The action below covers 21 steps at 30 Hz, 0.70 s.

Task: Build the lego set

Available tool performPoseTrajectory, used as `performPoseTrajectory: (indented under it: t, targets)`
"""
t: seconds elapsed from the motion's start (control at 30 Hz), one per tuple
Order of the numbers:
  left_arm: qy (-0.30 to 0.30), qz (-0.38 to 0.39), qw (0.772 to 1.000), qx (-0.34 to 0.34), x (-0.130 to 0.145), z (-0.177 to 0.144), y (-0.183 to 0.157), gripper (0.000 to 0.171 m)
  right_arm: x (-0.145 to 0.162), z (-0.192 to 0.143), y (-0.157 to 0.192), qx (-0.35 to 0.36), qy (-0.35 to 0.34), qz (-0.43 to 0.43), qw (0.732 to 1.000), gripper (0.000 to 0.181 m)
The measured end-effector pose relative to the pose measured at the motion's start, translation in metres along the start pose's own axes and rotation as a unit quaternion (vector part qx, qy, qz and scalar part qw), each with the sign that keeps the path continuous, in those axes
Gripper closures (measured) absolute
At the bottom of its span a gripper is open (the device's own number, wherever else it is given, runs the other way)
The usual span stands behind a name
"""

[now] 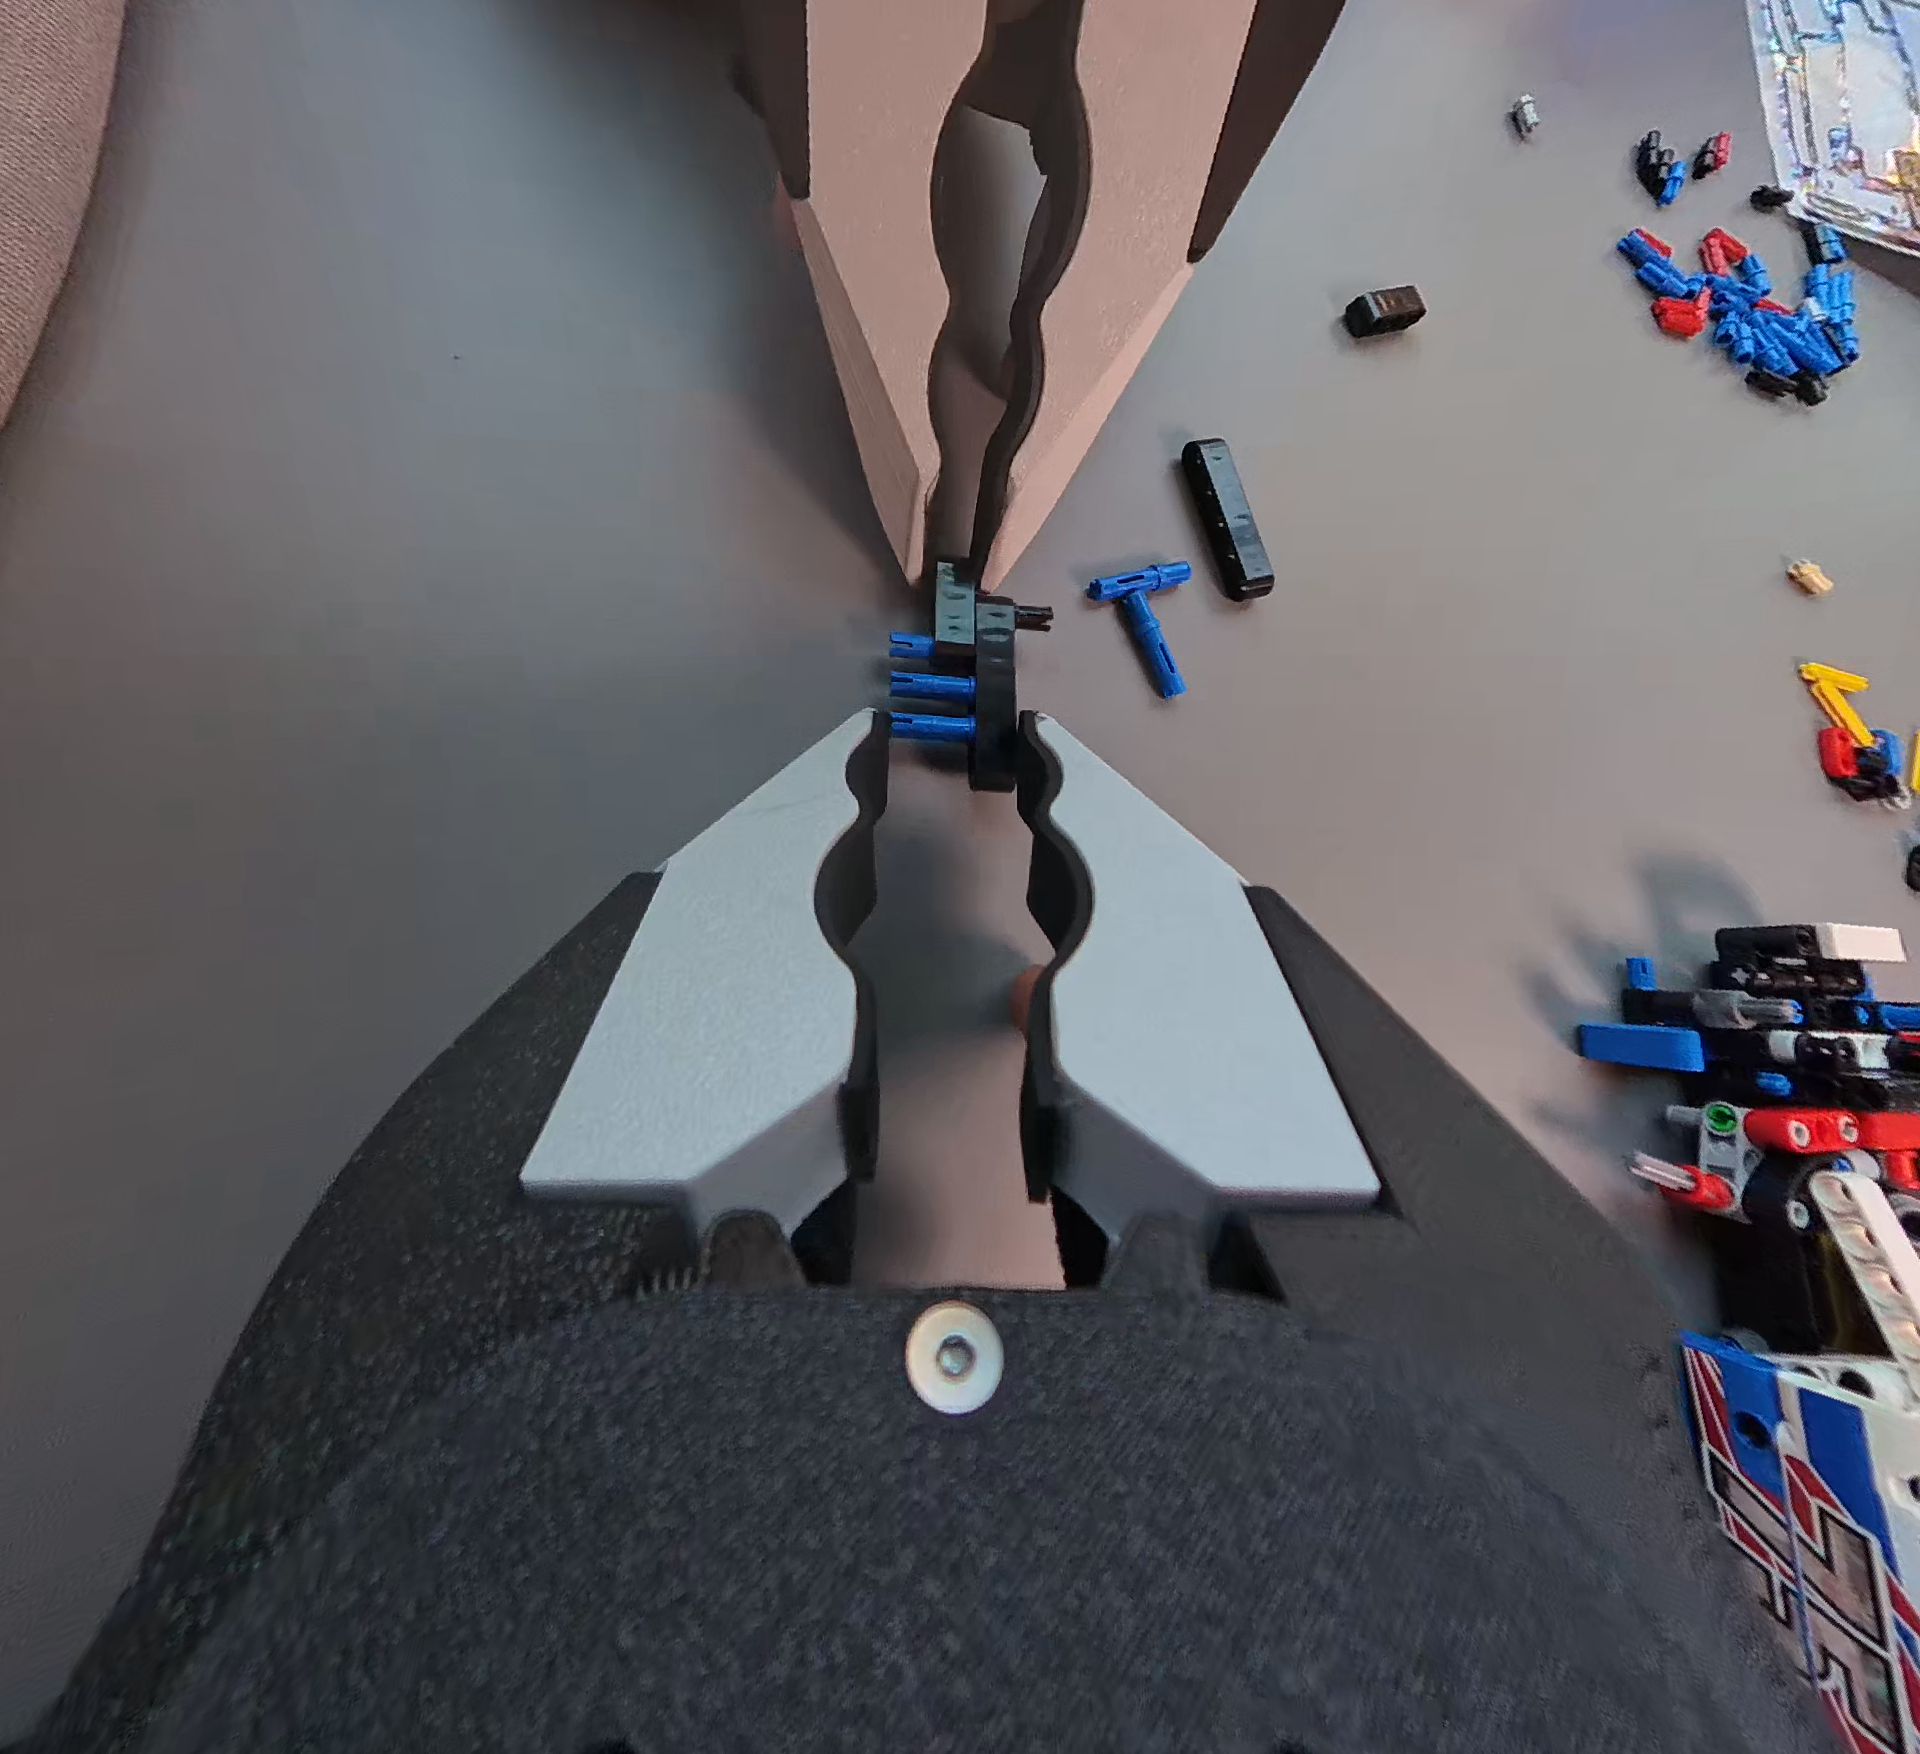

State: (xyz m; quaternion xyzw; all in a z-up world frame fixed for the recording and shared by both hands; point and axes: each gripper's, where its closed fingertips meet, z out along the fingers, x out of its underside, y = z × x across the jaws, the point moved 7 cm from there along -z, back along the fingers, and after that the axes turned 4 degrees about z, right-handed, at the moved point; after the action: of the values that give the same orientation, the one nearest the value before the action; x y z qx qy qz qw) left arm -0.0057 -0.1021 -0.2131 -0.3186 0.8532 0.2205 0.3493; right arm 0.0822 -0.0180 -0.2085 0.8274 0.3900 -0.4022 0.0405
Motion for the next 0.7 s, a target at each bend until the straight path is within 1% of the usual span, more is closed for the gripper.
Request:
performPoseTrajectory:
  t: [0.1, 0.17, 0.23, 0.3, 0.37, 0.43, 0.53, 0.57, 0.6, 0.63, 0.7]
  targets:
    - [0.011, -0.001, 1.000, -0.016, 0.001, -0.002, 0.004, 0.165, 0.001, -0.002, -0.003, 0.010, -0.009, 0.013, 1.000, 0.153]
    - [0.014, -0.003, 1.000, -0.026, 0.003, -0.003, 0.006, 0.165, -0.001, -0.007, -0.007, 0.012, -0.035, 0.035, 0.999, 0.150]
    - [0.006, -0.009, 1.000, -0.023, 0.003, -0.005, 0.007, 0.165, -0.003, -0.016, -0.014, 0.025, -0.070, 0.064, 0.995, 0.147]
    - [-0.024, -0.023, 0.999, -0.019, -0.002, -0.011, 0.009, 0.153, -0.005, -0.027, -0.025, 0.052, -0.110, 0.092, 0.988, 0.146]
    - [-0.075, -0.043, 0.996, -0.035, -0.009, -0.021, 0.016, 0.145, -0.005, -0.039, -0.035, 0.084, -0.145, 0.118, 0.979, 0.146]
    - [-0.139, -0.064, 0.985, -0.080, -0.017, -0.036, 0.029, 0.139, -0.004, -0.050, -0.045, 0.117, -0.177, 0.142, 0.967, 0.146]
    - [-0.215, -0.092, 0.957, -0.171, -0.021, -0.060, 0.048, 0.134, -0.002, -0.063, -0.061, 0.179, -0.214, 0.168, 0.945, 0.147]
    - [-0.231, -0.103, 0.947, -0.198, -0.020, -0.066, 0.053, 0.130, 0.000, -0.067, -0.066, 0.202, -0.221, 0.176, 0.938, 0.148]
    - [-0.242, -0.118, 0.937, -0.223, -0.018, -0.071, 0.058, 0.123, 0.002, -0.070, -0.070, 0.220, -0.229, 0.182, 0.931, 0.148]
    - [-0.248, -0.130, 0.930, -0.239, -0.016, -0.074, 0.062, 0.121, 0.004, -0.072, -0.073, 0.234, -0.235, 0.190, 0.924, 0.148]
    - [-0.262, -0.146, 0.917, -0.262, -0.013, -0.079, 0.067, 0.123, 0.009, -0.077, -0.081, 0.269, -0.244, 0.212, 0.907, 0.148]
